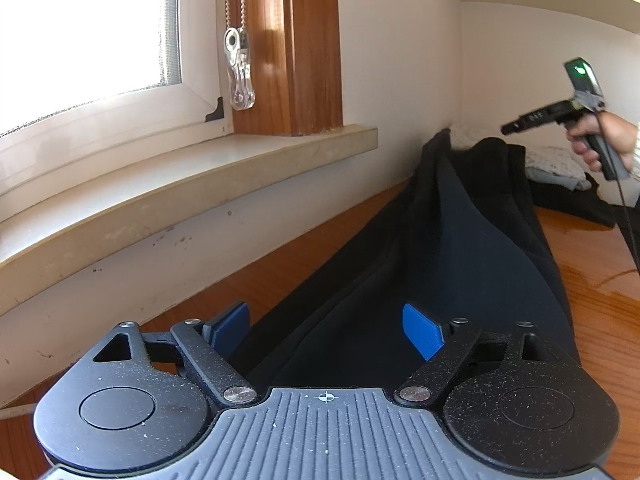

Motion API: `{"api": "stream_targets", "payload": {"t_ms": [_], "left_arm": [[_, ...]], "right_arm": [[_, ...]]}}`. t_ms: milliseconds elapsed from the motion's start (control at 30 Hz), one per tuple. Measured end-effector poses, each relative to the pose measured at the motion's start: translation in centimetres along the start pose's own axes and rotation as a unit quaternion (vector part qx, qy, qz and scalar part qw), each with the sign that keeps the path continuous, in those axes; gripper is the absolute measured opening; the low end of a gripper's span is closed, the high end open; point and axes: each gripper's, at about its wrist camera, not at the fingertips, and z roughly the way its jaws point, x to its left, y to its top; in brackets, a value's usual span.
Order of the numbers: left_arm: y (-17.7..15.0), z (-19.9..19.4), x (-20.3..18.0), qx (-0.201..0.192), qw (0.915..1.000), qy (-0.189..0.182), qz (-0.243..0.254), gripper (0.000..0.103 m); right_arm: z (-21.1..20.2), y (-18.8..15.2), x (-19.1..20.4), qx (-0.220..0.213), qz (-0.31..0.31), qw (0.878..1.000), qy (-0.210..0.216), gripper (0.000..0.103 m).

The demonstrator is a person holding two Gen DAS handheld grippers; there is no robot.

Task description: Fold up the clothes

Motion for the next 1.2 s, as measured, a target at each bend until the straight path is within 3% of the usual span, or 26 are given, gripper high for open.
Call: {"api": "stream_targets", "payload": {"t_ms": [100,233,433,500,533,667,800,900,1000,1033,1133,1200], "left_arm": [[0.0,0.0,0.1,0.0,1.0,0.001,-0.001,0.086],[0.0,-0.1,0.1,-0.001,1.0,0.0,-0.003,0.087],[0.0,-0.2,0.2,-0.002,1.0,0.0,-0.001,0.088],[0.0,-0.2,0.2,-0.004,1.0,0.001,-0.002,0.088],[0.0,-0.3,0.2,-0.005,1.0,0.001,-0.002,0.088],[0.0,-0.5,0.3,-0.011,0.9999,0.007,-0.003,0.088],[0.2,-1.5,0.7,-0.039,0.9986,0.033,-0.013,0.088],[0.4,-1.7,1.2,-0.039,0.9981,0.042,-0.023,0.088],[0.5,-1.2,1.1,-0.025,0.9986,0.043,-0.02,0.088],[0.5,-1.2,1.1,-0.024,0.9987,0.042,-0.017,0.088],[0.5,-1.1,0.8,-0.018,0.999,0.041,-0.008,0.088],[0.4,-1.0,0.8,-0.015,0.999,0.041,-0.007,0.089]], "right_arm": [[0.1,-1.5,0.8,0.023,0.027,0.999,0.026,0.039],[1.3,-2.8,1.2,0.058,0.055,0.997,0.012,0.041],[2.7,-3.3,1.1,0.05,0.104,0.993,0.013,0.043],[2.9,-2.7,1.3,0.039,0.091,0.995,0.015,0.028],[2.8,-2.3,1.8,0.029,0.07,0.997,0.02,0.005],[0.8,1.0,4.5,-0.024,-0.008,1.0,0.018,0.005],[-3.5,4.8,5.0,-0.09,-0.053,0.995,0.002,0.004],[-3.7,4.2,3.0,-0.06,-0.05,0.996,-0.035,0.004],[-0.8,1.0,1.2,0.029,-0.034,0.997,-0.057,0.006],[-0.1,0.0,0.9,0.044,-0.027,0.997,-0.062,0.013],[-0.2,-1.8,1.1,0.036,-0.03,0.995,-0.088,0.046],[-1.4,-2.0,1.9,0.004,-0.048,0.992,-0.115,0.047]]}}
